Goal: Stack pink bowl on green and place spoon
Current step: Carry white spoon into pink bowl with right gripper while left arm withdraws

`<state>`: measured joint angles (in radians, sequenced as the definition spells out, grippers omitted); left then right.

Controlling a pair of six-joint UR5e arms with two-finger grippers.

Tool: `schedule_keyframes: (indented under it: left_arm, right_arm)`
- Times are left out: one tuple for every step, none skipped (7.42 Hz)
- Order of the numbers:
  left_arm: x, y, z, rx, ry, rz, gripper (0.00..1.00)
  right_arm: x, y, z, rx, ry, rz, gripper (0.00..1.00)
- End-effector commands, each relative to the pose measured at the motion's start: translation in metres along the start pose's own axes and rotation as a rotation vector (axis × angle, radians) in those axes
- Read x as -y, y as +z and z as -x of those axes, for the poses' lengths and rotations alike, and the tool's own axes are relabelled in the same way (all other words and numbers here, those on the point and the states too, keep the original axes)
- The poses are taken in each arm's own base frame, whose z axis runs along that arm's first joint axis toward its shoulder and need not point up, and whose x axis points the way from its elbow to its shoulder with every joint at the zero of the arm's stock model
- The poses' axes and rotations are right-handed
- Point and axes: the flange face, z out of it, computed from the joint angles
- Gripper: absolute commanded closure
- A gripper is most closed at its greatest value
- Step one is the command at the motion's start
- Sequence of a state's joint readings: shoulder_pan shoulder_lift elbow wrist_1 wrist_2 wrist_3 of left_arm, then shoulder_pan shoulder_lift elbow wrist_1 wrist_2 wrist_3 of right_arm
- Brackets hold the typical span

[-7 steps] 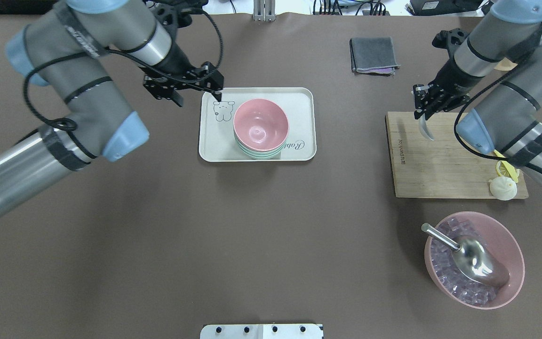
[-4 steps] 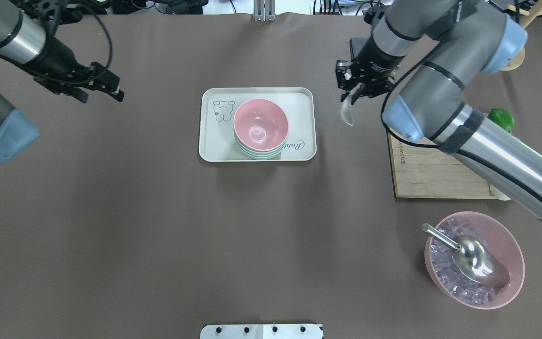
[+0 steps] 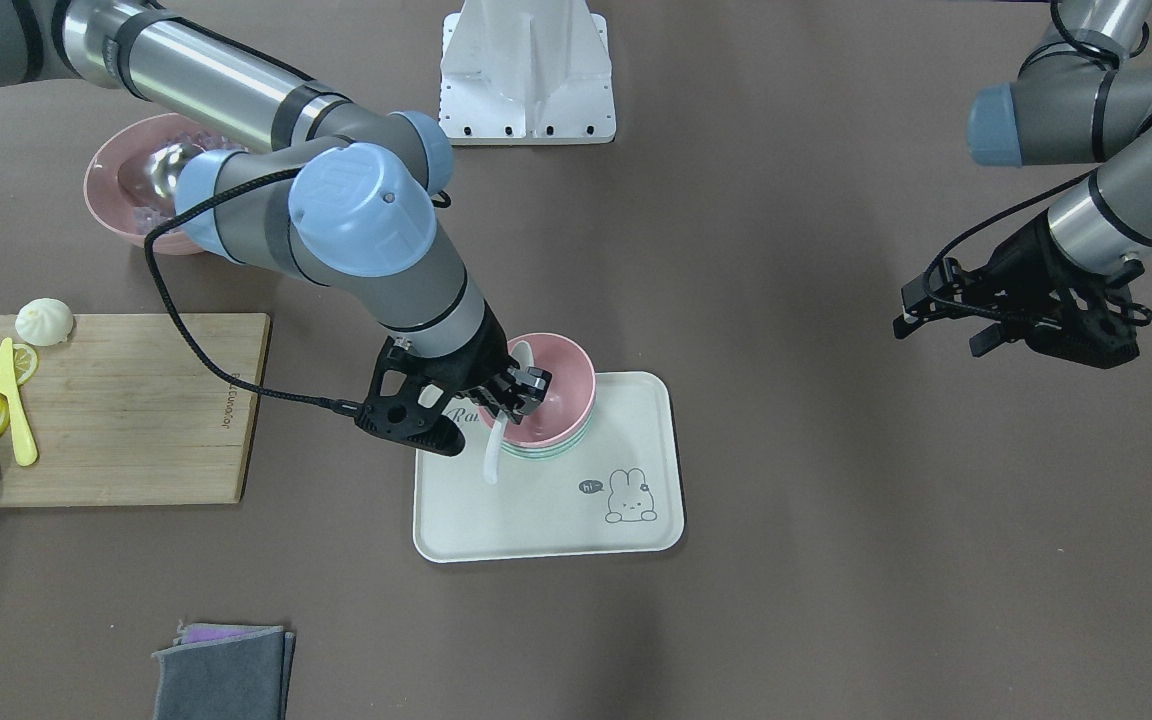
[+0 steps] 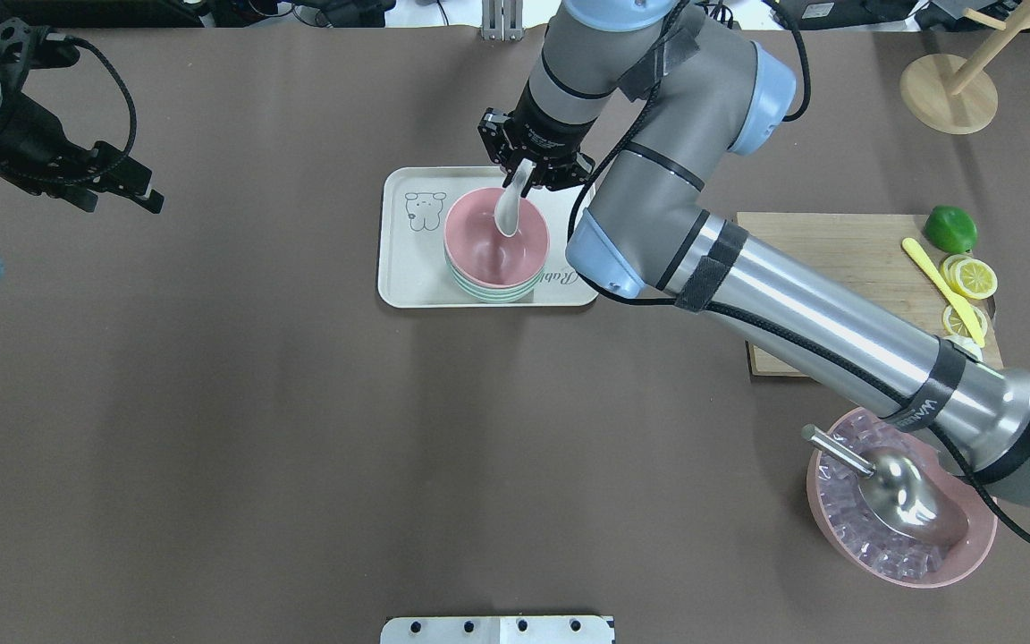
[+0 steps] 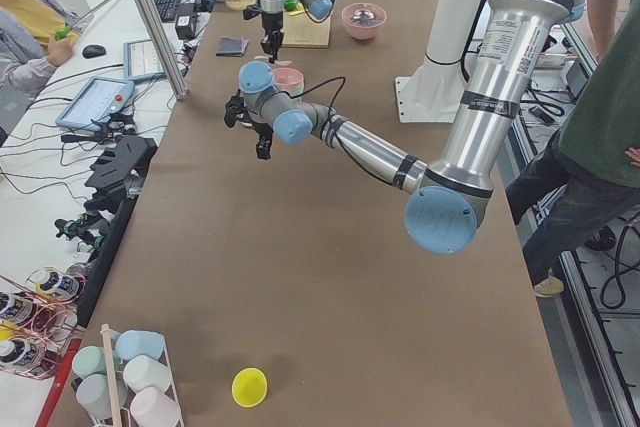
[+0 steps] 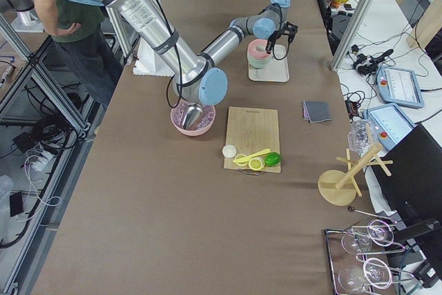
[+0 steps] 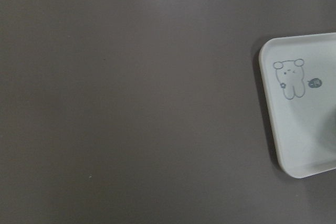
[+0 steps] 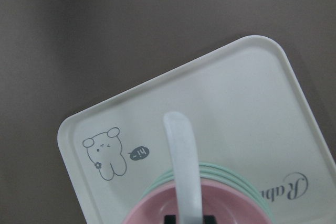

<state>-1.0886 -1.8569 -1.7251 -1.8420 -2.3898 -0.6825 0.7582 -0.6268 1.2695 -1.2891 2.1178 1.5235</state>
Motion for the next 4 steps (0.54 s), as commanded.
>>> schedule_keyframes:
  left_arm:
    - [-0.001, 0.001, 0.003, 0.003, -0.002, 0.001, 0.02]
    - [-0.001, 0.0, 0.001, 0.002, -0.001, 0.0, 0.02]
    - [0.0, 0.0, 0.003, 0.004, -0.004, 0.001, 0.02]
    - [0.0, 0.0, 0.003, 0.007, -0.005, -0.001, 0.02]
  right_arm:
    - [-0.017, 0.024, 0.008, 0.003, -0.003, 0.0, 0.03]
    - [-0.022, 0.023, 0.004, 0.007, -0.016, -0.011, 0.0]
    - [-0.025, -0.001, -0.05, 0.037, -0.027, 0.021, 0.0]
    - [0.007, -0.053, -0.118, 0.065, -0.048, 0.051, 0.0]
